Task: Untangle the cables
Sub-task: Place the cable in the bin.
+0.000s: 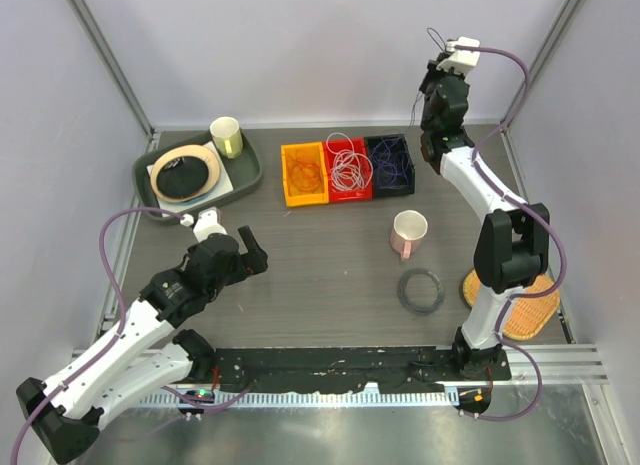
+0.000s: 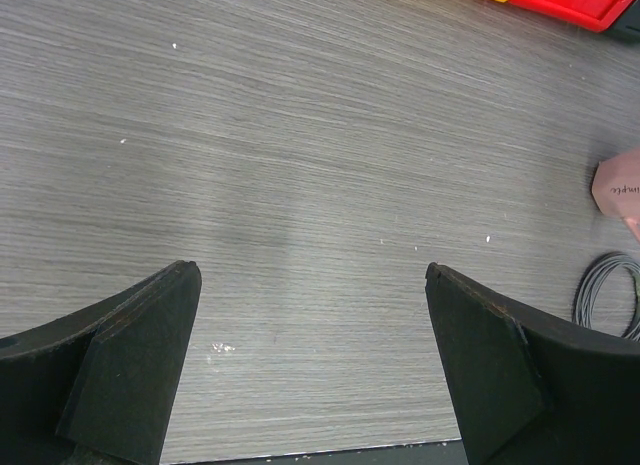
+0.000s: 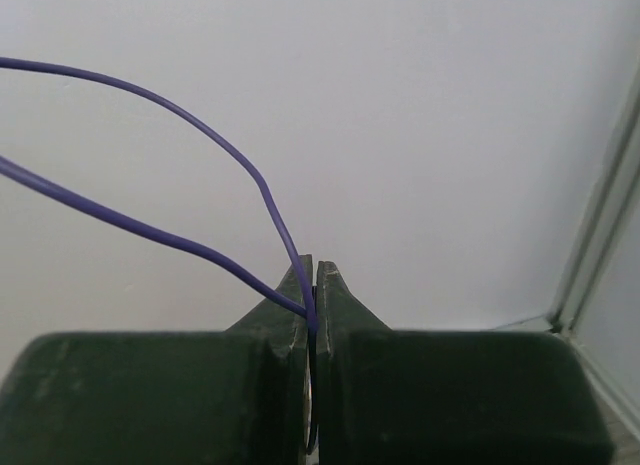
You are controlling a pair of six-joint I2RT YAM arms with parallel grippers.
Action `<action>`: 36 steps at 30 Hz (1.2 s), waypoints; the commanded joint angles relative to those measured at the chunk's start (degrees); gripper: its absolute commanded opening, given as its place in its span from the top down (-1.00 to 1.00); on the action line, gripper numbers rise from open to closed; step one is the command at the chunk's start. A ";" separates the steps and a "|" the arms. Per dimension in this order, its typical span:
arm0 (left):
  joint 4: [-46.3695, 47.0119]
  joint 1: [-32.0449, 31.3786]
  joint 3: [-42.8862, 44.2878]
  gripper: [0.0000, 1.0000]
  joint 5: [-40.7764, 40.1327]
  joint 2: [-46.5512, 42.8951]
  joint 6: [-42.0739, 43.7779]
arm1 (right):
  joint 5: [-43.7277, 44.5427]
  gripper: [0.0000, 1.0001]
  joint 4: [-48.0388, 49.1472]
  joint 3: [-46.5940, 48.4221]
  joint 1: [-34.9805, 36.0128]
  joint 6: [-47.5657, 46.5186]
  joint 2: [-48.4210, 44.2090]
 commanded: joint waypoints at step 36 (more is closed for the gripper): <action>1.71 -0.05 -0.37 -1.00 -2.20 0.32 -0.06 | -22.41 0.99 -13.46 0.71 -1.57 9.08 -7.79</action>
